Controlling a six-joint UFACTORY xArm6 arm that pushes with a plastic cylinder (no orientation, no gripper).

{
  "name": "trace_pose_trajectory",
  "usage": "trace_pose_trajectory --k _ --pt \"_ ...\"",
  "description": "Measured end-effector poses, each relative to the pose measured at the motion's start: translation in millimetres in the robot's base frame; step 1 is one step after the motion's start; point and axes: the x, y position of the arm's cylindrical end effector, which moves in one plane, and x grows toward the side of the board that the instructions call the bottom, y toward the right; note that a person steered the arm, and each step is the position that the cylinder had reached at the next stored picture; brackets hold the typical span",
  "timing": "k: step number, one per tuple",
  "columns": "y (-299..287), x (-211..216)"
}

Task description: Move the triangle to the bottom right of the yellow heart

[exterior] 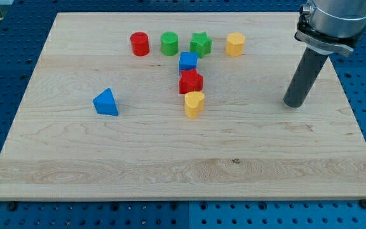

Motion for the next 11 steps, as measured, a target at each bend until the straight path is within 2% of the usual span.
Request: trace_pose_trajectory --k 2,3,4,6,7,8,9,11 --pt "7 11" --pt "33 75" --pt "-51 94" --pt "-294 88" --pt "-382 51" --pt "-402 -8" --pt "-403 -18" --pt "-336 3"
